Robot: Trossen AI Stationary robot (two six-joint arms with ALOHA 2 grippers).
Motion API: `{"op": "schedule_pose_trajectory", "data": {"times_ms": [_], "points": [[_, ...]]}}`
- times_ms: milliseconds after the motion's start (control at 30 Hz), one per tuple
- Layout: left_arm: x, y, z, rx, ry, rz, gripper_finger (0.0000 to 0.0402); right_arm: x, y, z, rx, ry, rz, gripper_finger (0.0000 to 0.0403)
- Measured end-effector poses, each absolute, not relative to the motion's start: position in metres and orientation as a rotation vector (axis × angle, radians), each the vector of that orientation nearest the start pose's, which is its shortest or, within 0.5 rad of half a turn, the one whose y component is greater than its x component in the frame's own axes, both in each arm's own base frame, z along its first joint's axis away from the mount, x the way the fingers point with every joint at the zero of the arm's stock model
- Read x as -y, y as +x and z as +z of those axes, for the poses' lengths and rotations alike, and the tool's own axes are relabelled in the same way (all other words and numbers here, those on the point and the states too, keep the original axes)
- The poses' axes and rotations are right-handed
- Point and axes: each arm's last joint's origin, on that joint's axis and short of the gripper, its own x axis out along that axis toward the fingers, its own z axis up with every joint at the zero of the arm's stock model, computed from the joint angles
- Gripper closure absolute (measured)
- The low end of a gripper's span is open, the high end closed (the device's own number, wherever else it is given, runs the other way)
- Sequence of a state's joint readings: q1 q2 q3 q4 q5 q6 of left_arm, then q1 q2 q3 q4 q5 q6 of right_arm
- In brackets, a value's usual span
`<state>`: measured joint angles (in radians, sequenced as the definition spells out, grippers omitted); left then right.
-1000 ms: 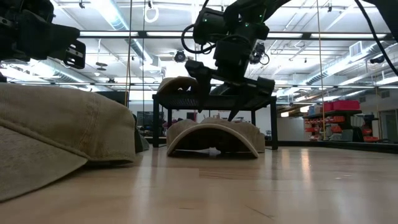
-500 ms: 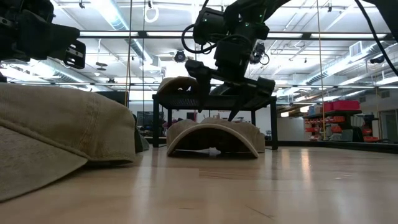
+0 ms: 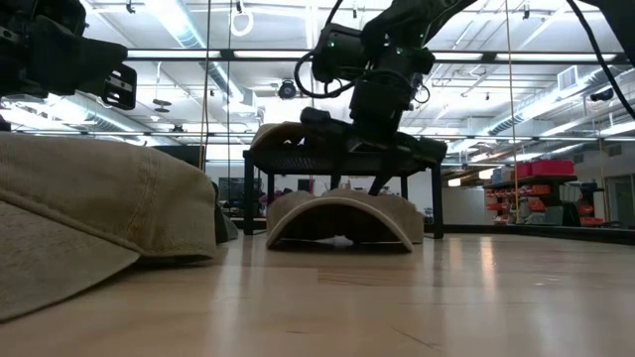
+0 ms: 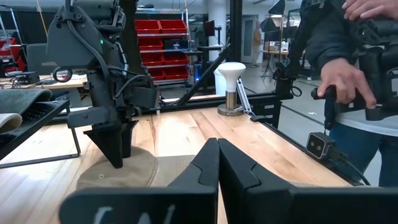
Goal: Pick & Place hat
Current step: Stack the top brown cap on the other brown cap on the shelf
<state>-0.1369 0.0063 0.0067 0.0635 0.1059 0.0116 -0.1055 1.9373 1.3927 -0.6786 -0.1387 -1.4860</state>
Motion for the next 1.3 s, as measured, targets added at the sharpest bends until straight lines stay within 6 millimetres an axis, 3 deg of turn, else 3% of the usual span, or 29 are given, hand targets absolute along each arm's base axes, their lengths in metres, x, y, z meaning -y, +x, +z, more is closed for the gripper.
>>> {"op": "schedule_pose_trajectory", "data": {"times_ms": [367,600,933,1300], "points": [[0.016,0.096,0.171,0.066,0.011,-0.243,0.0399,0.038,0.387,0.183,-0.966,-1.169,0.858,0.0310],[0.016,0.096,0.171,0.066,0.011,-0.242,0.0399,0.038,0.388,0.183,-0.956,-1.174,0.848,0.0358],[0.016,0.096,0.172,0.066,0.011,-0.243,0.0399,0.038,0.385,0.195,-0.923,-1.213,0.844,0.0394],[0.016,0.096,0.171,0.066,0.011,-0.242,0.0399,0.036,0.375,0.230,-0.837,-1.264,0.790,0.0398]]}}
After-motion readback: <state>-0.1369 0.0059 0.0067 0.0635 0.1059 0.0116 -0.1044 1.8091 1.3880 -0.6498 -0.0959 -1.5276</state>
